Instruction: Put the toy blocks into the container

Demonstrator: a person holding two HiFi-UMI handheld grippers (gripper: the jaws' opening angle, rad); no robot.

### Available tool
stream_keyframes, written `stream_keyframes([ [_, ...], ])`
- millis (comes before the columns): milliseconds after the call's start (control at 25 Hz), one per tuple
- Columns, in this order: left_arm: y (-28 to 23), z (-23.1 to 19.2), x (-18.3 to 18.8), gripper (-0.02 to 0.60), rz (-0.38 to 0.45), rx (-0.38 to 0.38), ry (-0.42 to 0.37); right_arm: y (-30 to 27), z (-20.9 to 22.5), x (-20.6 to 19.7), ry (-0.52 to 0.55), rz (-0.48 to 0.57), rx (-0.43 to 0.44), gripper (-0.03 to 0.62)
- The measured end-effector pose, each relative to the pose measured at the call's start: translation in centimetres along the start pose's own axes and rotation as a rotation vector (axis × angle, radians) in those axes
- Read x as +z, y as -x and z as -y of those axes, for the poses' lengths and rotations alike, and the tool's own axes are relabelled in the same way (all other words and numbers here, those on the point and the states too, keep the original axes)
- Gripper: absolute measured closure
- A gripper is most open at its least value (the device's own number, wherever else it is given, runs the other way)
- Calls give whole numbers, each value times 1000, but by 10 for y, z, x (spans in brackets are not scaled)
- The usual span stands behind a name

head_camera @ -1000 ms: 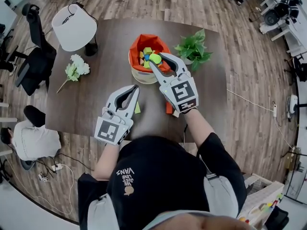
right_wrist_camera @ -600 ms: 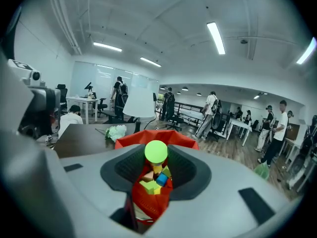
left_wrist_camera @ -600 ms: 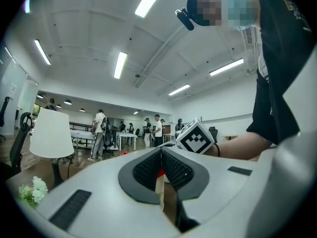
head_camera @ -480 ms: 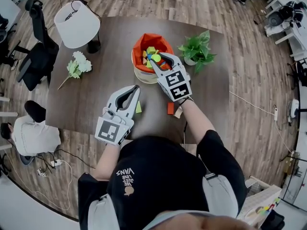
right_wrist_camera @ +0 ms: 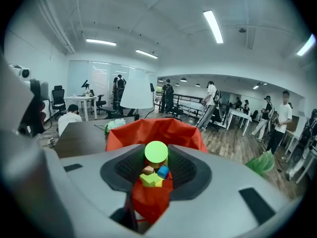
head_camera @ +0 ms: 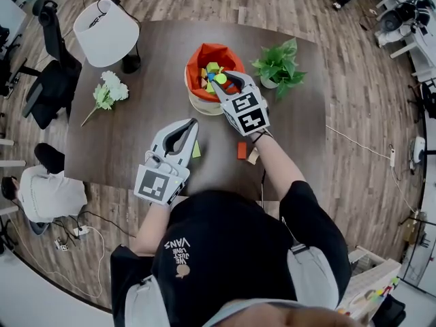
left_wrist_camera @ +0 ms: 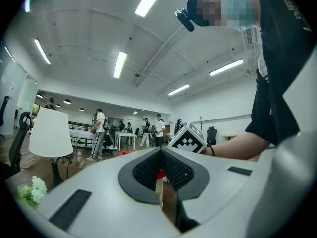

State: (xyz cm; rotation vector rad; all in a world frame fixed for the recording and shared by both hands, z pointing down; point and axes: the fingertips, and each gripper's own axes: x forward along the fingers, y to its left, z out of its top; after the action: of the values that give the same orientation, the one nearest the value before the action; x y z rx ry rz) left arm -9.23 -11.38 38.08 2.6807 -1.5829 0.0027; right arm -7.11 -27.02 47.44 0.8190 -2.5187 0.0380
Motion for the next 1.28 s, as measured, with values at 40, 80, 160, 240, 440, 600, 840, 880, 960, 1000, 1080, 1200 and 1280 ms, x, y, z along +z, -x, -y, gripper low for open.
stream_keyframes([
  [40,0,0,0,569,0,0,0,0,0,1,0,4,2,447],
  [80,0,0,0,569,0,-1,0,1,-1,1,-1,9,4,445],
  [160,0,0,0,569,1,-3,1,2,-1,1,-3,10,5,444],
  [240,0,0,-1,569,0,-4,1,2,-1,0,-1,8,3,444],
  [440,0,2,1,569,2,-11,-1,6,-1,0,1,9,1,444],
  [600,-1,4,2,569,1,-14,-3,13,1,5,0,32,-14,445],
  [840,-1,5,2,569,6,-19,-3,33,1,15,-8,97,-33,471],
  [880,-1,6,3,569,7,-23,-4,37,1,18,-11,112,-38,484],
  [960,-1,8,4,569,10,-30,-6,47,1,24,-13,149,-50,510],
  [1000,-1,9,4,569,12,-33,-7,52,0,27,-9,171,-57,533],
  [1080,0,10,4,569,14,-38,-8,63,-2,34,4,214,-71,563],
  [1200,1,11,5,569,14,-44,-7,78,-6,40,7,250,-76,574],
  [1280,2,11,6,569,16,-48,-4,88,-10,45,4,272,-77,576],
])
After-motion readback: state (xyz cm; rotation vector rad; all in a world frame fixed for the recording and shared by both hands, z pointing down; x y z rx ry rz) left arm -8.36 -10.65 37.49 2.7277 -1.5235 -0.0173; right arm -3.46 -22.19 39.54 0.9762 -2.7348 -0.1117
